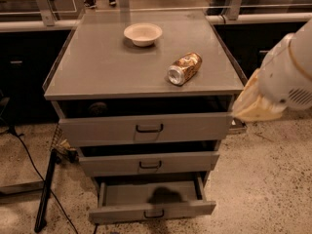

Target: Close bottom drawer

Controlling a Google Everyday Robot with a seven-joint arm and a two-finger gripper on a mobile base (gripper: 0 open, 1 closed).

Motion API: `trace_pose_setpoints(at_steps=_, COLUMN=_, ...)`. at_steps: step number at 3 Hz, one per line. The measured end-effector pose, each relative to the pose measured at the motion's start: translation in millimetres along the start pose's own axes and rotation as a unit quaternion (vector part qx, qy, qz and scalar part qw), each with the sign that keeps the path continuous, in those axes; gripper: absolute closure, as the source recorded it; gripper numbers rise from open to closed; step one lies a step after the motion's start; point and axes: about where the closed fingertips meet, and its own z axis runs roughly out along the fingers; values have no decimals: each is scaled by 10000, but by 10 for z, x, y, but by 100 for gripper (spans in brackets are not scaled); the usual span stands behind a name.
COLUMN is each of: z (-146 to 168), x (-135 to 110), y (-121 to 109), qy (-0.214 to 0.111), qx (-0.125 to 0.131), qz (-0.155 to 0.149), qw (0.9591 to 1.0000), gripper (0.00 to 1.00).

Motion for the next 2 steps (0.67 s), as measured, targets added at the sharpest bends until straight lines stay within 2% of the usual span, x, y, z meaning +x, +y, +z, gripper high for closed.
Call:
trace_pose_setpoints(at_steps=1, z=575, x=122, y=392, qy=-150, qx=-282, qz=122, qw=9994, gripper=100)
trace_pose_setpoints(at_steps=2, z=600, x=126, y=393, qy=-144, qx=-284, qz=107, qw=9994, gripper=100)
